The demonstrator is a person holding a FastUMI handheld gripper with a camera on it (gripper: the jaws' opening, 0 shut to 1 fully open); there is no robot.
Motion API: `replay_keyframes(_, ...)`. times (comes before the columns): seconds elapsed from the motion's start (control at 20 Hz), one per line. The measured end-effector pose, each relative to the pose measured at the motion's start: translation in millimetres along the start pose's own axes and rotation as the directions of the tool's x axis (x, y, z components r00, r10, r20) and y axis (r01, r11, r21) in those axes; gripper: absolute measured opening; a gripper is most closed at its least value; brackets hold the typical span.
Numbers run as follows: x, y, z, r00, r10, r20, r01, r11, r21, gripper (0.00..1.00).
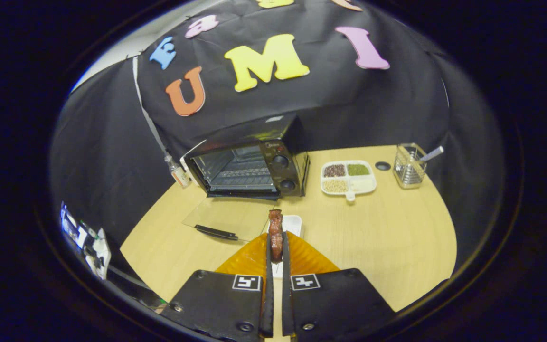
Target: Open the toaster oven, put the food inside, and close the toaster oven door.
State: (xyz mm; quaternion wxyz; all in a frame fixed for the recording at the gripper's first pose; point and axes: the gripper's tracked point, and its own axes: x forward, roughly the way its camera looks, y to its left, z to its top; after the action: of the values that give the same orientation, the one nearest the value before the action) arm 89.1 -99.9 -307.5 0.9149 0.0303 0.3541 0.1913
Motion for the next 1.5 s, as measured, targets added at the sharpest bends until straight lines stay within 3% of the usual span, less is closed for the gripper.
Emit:
replay_keyframes(0.4,-16.1,94.5,17.1,0.989,-0.014,0.144,0.051,0.965,-0.258,0.10)
replay_keyframes(0.6,0.8,139.4,19.0,0.978,0.017,0.206,0.044,0.957,-0.286,0.10)
replay_keyframes(0.9,59.0,171.9,28.1,0.965,0.004,0.262,0.045,0.982,-0.184,0.10)
replay_keyframes(1.15,122.6,179.5,32.6,0.971,-0.017,0.239,0.044,0.993,-0.108,0.10)
replay_keyframes(1.35,173.6,172.6,50.1,0.965,-0.033,0.261,0.020,0.998,0.054,0.10)
replay_keyframes(1.5,207.0,159.1,66.7,0.959,-0.039,0.281,-0.024,0.976,0.218,0.10)
